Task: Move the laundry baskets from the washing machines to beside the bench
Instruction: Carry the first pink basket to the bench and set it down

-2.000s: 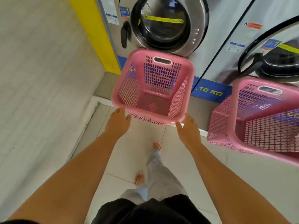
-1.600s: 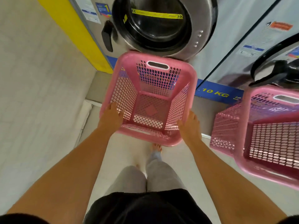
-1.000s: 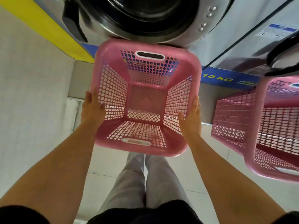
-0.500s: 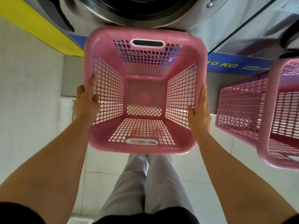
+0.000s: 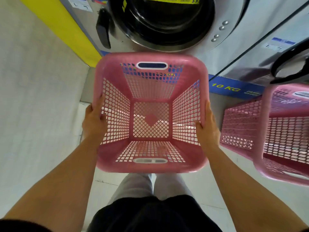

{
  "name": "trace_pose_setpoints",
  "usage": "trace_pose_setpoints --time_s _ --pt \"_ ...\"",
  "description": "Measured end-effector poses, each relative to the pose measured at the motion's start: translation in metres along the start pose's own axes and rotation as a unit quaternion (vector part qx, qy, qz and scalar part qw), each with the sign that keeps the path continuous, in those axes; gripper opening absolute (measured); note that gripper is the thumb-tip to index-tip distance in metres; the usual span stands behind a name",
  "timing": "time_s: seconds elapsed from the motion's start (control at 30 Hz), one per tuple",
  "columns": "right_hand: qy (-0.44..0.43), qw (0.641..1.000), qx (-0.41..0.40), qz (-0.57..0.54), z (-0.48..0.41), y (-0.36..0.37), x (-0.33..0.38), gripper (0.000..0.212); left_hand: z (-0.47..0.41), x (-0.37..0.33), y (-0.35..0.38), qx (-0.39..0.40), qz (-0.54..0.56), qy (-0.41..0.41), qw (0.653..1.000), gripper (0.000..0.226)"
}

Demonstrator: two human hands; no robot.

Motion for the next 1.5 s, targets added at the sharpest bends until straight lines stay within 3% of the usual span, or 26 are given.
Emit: trace_pose_setpoints --time_s 0.37,0.6,0.9,1.17,1.5 --pt "-0.120 0.990 0.062 0.047 0.016 -0.027 0.031 0.086 0.101 0.038 -0.027 -0.084 0.068 -0.090 0.990 0.067" --pt "-0.234 0.962 0.120 0.067 0.038 -0.011 0.069 0.084 0.178 0.088 -0.039 -0.151 0.104 -0.181 0.966 0.068" --pt "-0.372 0.904 0.211 0.000 0.125 0.054 0.130 0.085 0.299 0.198 -0.042 -0.231 0.160 -0.300 0.912 0.069" --pt "-0.464 0.846 0.252 0.079 0.259 0.120 0.162 0.080 0.427 0.309 -0.041 -0.266 0.176 -0.407 0.856 0.069" --pt "-0.511 0.786 0.306 0.162 0.376 0.194 0.175 0.077 0.530 0.395 -0.027 -0.285 0.197 -0.504 0.791 0.070"
Point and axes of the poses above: each hand's wrist, its own z-axis away from the middle knuckle, its own y-axis out of the palm, x = y × z, the point moved 1 cm from there along -z, towards the middle knuckle, and after that the axes turned 2 degrees about -x, right-handed, at the moved point
